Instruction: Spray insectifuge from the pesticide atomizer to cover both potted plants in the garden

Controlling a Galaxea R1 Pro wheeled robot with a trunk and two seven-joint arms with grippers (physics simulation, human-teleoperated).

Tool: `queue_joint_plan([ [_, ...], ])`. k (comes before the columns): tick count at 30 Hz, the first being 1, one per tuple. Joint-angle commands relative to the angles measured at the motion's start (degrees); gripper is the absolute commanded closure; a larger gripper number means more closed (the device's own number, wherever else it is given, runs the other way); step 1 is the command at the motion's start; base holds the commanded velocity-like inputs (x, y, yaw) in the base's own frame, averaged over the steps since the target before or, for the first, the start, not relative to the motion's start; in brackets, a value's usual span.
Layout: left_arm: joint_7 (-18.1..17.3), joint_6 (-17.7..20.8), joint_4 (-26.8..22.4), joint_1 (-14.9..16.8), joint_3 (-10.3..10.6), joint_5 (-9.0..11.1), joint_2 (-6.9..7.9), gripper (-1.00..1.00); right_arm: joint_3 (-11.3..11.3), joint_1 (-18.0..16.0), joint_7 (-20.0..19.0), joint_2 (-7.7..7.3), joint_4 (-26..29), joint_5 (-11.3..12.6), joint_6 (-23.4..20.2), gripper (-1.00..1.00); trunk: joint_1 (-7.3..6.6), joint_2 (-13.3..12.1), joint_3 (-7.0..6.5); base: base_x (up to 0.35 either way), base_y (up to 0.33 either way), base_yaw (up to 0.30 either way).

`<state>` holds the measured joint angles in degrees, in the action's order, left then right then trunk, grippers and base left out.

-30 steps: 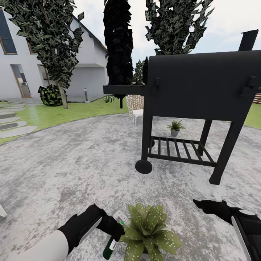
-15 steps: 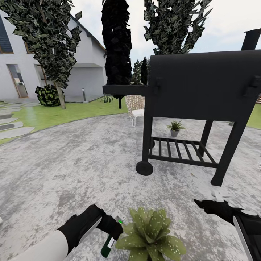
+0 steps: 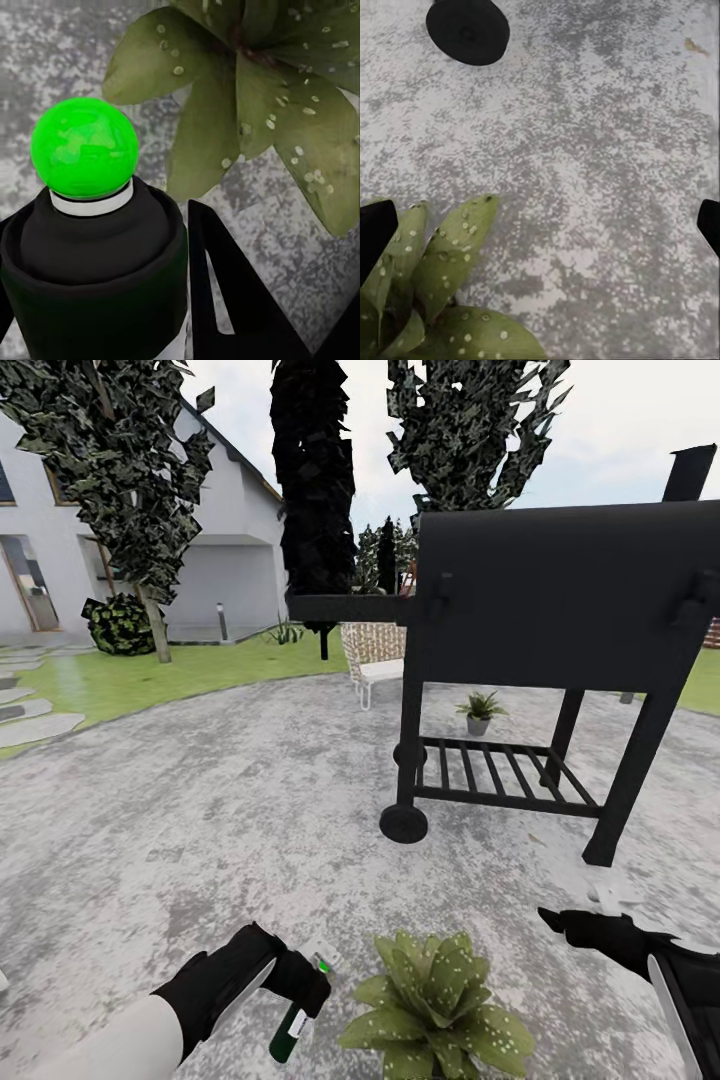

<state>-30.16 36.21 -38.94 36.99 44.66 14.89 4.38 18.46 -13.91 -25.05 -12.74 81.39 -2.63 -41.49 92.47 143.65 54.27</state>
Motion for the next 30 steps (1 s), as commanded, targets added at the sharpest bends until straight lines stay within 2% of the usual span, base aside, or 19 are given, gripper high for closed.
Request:
queue_joint_plan([
  [1, 0.3, -0.1, 0.7, -0.1, 0.0, 0.0, -0.14, 1.00, 0.0, -0.1, 0.0, 0.00, 0.0, 0.0, 0.0, -1.00, 0.00, 0.0, 0.00, 0.000, 0.000, -0.293],
  [5, 0.4, -0.1, 3.9, 0.0, 0.2, -0.1, -1.01, 1.00, 0.0, -0.1, 0.0, 0.00, 0.0, 0.0, 0.1, -1.00, 0.00, 0.0, 0.00, 0.000, 0.000, -0.293],
  [7, 0.6, -0.2, 5.6, 0.0, 0.3, -0.1, -2.22, 1.00, 0.0, -0.1, -1.4, 0.00, 0.1, 0.0, 0.1, -1.00, 0.00, 0.0, 0.00, 0.000, 0.000, -0.293],
  [9, 1.0, -1.1, 6.3, 0.0, 0.3, -0.1, -2.76, 1.00, 0.0, -0.1, -2.2, 0.00, 0.1, 0.0, 0.1, -1.00, 0.00, 0.0, 0.00, 0.000, 0.000, -0.293],
  [12, 2.1, -4.1, 6.6, 0.0, 0.3, -0.1, -2.88, 1.00, 0.0, -0.1, -2.5, -0.05, 0.1, 0.0, 0.2, -1.00, 0.00, 0.0, 0.00, 0.000, 0.000, -0.293],
  [14, 3.4, -4.1, 6.5, 0.0, 0.3, -0.1, -2.54, 1.00, 0.0, -0.1, -2.5, -0.08, 0.1, 0.0, 0.3, -1.00, 0.00, 0.0, 0.00, 0.000, 0.000, -0.293],
  [19, 3.7, -3.7, 6.4, 0.4, 0.3, -0.1, -2.18, 1.00, 0.1, -0.1, -2.6, -0.09, 0.1, 0.0, 0.5, -1.00, 0.00, 0.0, 0.00, 0.000, 0.024, -0.269],
  [26, 3.7, -3.4, 6.6, 0.4, 0.3, -0.1, -2.04, 1.00, 1.1, -0.1, -3.3, 0.00, 0.1, 0.0, 1.9, -1.00, 0.00, 0.0, 0.00, 0.027, 0.299, -0.012],
  [28, 3.8, -3.4, 6.7, 0.4, 0.3, -0.1, -2.01, 1.00, 1.4, -0.1, -5.6, 0.00, 0.1, 0.0, 2.0, -1.00, 0.00, 0.0, 0.00, 0.247, 0.249, 0.000],
  [30, 4.5, -3.4, 6.7, 0.4, 0.3, -0.1, -2.01, 1.00, 3.1, -0.1, -7.4, 0.01, 0.1, 0.0, 2.0, -1.00, 0.00, 0.0, 0.00, 0.148, 0.116, 0.000],
])
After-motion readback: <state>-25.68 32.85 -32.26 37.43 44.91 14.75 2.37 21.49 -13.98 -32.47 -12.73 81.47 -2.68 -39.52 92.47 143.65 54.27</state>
